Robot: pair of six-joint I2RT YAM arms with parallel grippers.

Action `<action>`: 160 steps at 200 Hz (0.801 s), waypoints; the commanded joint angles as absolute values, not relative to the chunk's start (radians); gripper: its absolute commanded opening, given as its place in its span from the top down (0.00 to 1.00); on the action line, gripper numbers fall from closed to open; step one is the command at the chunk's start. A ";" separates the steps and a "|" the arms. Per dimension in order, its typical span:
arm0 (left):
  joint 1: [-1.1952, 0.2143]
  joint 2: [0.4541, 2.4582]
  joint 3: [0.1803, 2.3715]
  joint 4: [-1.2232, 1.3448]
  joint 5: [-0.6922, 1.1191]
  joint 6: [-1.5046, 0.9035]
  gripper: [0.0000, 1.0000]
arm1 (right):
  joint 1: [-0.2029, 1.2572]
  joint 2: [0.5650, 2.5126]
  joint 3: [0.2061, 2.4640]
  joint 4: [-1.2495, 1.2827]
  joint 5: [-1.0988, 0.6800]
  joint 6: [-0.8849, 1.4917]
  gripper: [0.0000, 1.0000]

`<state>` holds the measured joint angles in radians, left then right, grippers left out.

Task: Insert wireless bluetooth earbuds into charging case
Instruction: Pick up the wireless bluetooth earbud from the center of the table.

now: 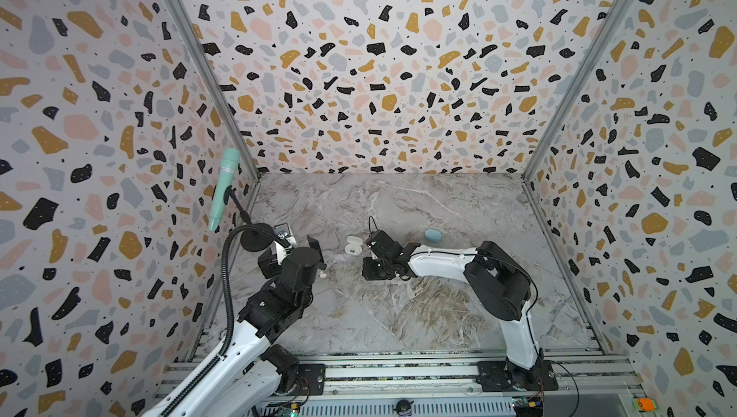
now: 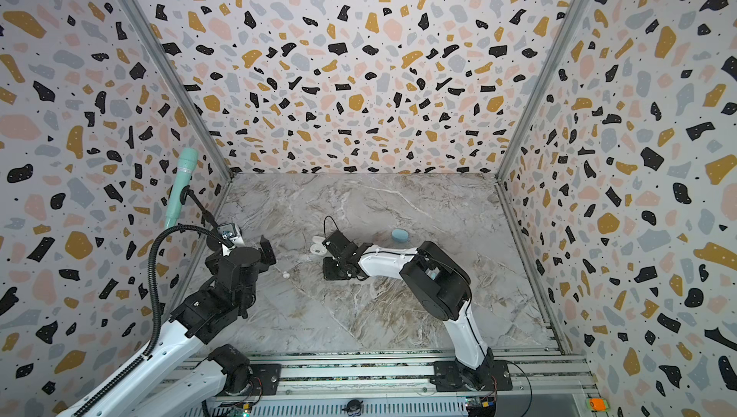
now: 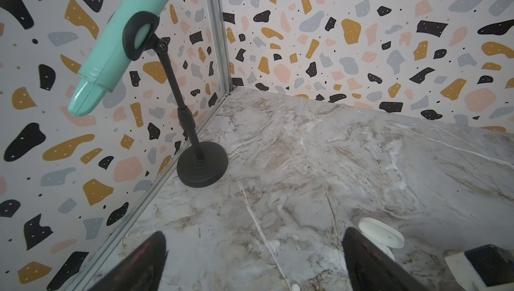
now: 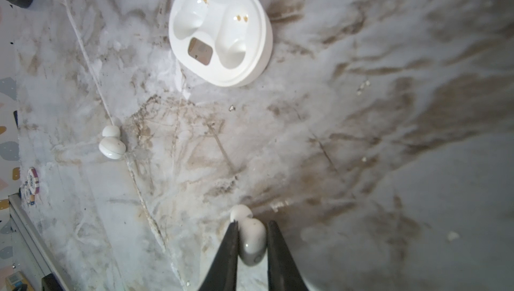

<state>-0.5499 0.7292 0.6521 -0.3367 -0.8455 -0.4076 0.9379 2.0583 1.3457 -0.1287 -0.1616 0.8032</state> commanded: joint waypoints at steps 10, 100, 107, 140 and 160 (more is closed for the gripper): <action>-0.543 0.717 0.641 -0.318 -0.848 -0.397 0.00 | 0.948 2.058 1.374 -0.164 -0.131 0.783 0.83; -0.542 0.717 0.642 -0.315 -0.850 -0.397 0.00 | 0.983 2.002 1.414 -0.186 0.013 0.701 0.86; -0.542 0.718 0.642 -0.315 -0.850 -0.397 0.00 | 0.984 2.001 1.419 -0.188 0.021 0.694 0.86; -0.541 0.718 0.643 -0.315 -0.851 -0.398 0.00 | 0.989 2.005 1.440 -0.205 0.045 0.665 0.87; -0.541 0.719 0.643 -0.315 -0.851 -0.397 0.00 | 0.990 2.006 1.449 -0.211 0.075 0.644 0.87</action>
